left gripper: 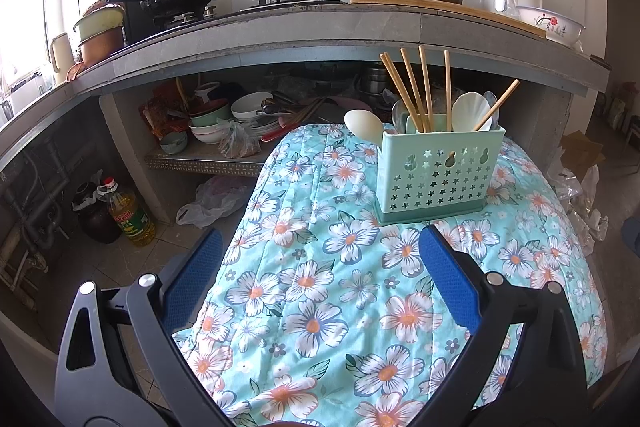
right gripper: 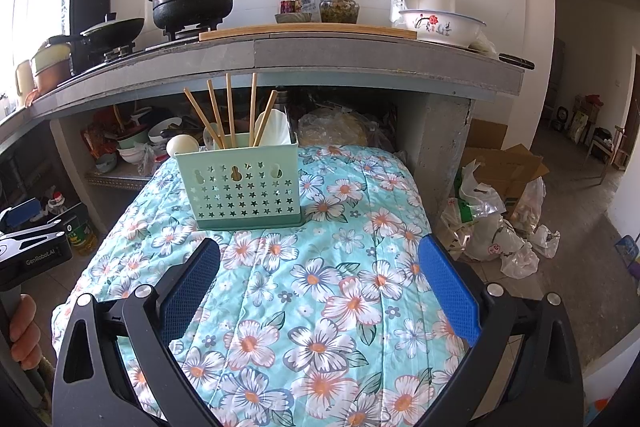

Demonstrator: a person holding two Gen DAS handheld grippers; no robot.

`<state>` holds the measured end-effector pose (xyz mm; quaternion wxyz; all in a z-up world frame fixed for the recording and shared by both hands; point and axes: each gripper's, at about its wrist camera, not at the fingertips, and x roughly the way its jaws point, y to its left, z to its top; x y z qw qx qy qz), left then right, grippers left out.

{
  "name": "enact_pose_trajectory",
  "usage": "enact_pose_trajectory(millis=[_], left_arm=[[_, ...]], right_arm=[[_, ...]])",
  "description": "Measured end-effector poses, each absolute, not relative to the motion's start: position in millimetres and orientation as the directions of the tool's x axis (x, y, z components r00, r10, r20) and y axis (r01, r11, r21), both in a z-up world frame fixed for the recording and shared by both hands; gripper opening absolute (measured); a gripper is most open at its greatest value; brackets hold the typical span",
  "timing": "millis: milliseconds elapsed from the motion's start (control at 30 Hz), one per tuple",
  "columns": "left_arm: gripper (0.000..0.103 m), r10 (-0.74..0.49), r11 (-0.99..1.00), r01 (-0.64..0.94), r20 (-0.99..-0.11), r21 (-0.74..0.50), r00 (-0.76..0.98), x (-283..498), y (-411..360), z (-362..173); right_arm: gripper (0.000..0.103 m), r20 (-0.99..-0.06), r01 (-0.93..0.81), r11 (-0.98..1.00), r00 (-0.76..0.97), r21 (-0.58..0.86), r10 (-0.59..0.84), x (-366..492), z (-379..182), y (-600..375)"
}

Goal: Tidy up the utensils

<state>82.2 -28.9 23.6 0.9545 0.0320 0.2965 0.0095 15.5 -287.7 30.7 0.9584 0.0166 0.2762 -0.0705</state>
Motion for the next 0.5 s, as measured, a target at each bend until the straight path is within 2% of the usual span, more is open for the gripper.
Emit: enact_pose_trajectory(millis=[500], left_arm=[[0.095,0.037,0.998,0.000,-0.566,0.065,0.823,82.4,-28.7,23.5]], right_arm=[[0.097,-0.534,0.141,0.990,0.837,-0.006,-0.122,17.1,31.0,-285.8]])
